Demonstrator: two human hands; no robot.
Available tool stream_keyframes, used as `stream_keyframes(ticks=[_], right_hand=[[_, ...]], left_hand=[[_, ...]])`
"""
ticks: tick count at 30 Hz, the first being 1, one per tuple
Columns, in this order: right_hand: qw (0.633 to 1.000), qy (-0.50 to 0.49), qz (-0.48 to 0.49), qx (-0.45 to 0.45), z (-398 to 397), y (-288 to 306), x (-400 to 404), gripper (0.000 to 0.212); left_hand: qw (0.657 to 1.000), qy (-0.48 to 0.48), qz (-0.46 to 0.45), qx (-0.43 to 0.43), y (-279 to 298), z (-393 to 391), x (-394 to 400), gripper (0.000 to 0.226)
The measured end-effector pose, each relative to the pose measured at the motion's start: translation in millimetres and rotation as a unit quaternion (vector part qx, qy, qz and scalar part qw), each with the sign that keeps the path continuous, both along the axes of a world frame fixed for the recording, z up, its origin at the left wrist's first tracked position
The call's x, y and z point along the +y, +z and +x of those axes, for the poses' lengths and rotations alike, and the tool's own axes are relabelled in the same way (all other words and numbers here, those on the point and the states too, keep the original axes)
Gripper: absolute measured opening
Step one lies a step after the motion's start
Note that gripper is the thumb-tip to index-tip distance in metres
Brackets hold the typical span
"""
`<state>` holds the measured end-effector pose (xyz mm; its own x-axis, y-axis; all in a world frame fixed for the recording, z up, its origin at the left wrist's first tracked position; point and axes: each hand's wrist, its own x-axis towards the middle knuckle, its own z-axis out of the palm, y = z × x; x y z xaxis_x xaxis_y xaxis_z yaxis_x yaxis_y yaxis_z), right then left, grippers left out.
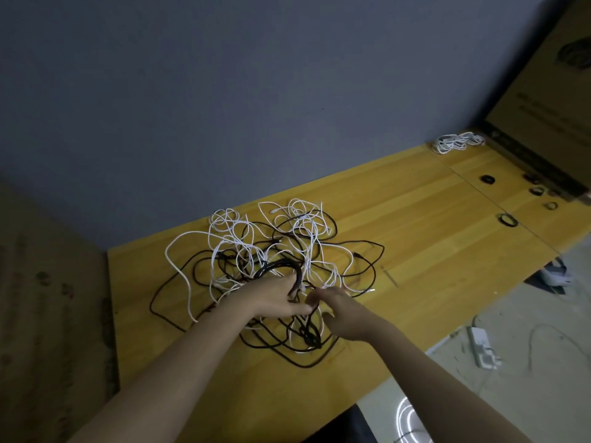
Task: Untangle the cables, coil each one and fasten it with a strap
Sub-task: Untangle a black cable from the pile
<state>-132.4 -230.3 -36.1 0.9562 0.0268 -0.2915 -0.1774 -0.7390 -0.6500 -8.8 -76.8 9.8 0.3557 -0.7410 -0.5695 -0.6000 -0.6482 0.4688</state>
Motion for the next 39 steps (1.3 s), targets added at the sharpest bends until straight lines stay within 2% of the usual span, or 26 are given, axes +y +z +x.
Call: stream_keyframes(ticks=[2, 5, 8, 11, 13, 15, 17, 18, 19, 20, 22, 24, 26, 29, 34, 39], right_hand=[[0.998, 0.026, -0.048, -0.034, -3, -12, -1, 0.022], [0.989, -0.013, -0.099, -0.106, -2, -16, 2, 0.019], [0.972, -0.136, -0.131, -0.138, -2, -13, -6, 0.019], [0.962, -0.227, -0.098, -0.118, 7, -3, -12, 0.024], [0.952, -0.276, -0.092, -0.1, 15, -1, -14, 0.024], [0.902, -0.421, -0.078, -0.051, 6, -7, -40, 0.024], [0.828, -0.56, -0.034, -0.006, -23, -17, -76, 0.031], [0.806, -0.592, -0.007, 0.001, -39, -22, -91, 0.033], [0.795, -0.605, 0.028, -0.004, -48, -21, -98, 0.03], [0.791, -0.607, 0.073, -0.02, -50, -21, -100, 0.024], [0.799, -0.579, 0.148, -0.068, -38, -16, -93, 0.021], [0.826, -0.53, 0.166, -0.094, -14, -6, -75, 0.019], [0.85, -0.488, 0.16, -0.115, 10, 5, -59, 0.017], [0.858, -0.451, 0.198, -0.147, 32, 31, -46, 0.014], [0.833, -0.395, 0.278, -0.269, 60, 83, -39, 0.012], [0.819, -0.364, 0.318, -0.309, 66, 109, -29, 0.017]], left_hand=[[0.999, -0.022, 0.018, -0.021, -4, -1, 2, 0.046], [0.998, -0.018, 0.001, -0.066, -12, -1, 4, 0.048], [0.995, 0.035, -0.05, -0.076, -16, 7, 13, 0.045], [0.981, 0.137, -0.119, -0.065, -15, 12, 20, 0.041], [0.971, 0.17, -0.132, -0.105, -10, 12, 15, 0.039], [0.942, 0.262, -0.152, -0.145, 0, 21, 18, 0.037], [0.883, 0.384, -0.201, -0.183, 10, 46, 41, 0.032], [0.856, 0.416, -0.231, -0.202, 15, 62, 56, 0.03], [0.843, 0.43, -0.25, -0.206, 19, 77, 70, 0.032], [0.845, 0.425, -0.258, -0.197, 23, 86, 78, 0.035], [0.872, 0.379, -0.25, -0.184, 26, 90, 70, 0.038], [0.896, 0.324, -0.238, -0.188, 27, 82, 52, 0.037], [0.905, 0.296, -0.239, -0.191, 27, 75, 38, 0.037], [0.907, 0.292, -0.24, -0.187, 25, 71, 31, 0.042], [0.897, 0.294, -0.275, -0.185, 39, 62, 24, 0.042], [0.876, 0.31, -0.324, -0.175, 54, 63, 22, 0.046]])
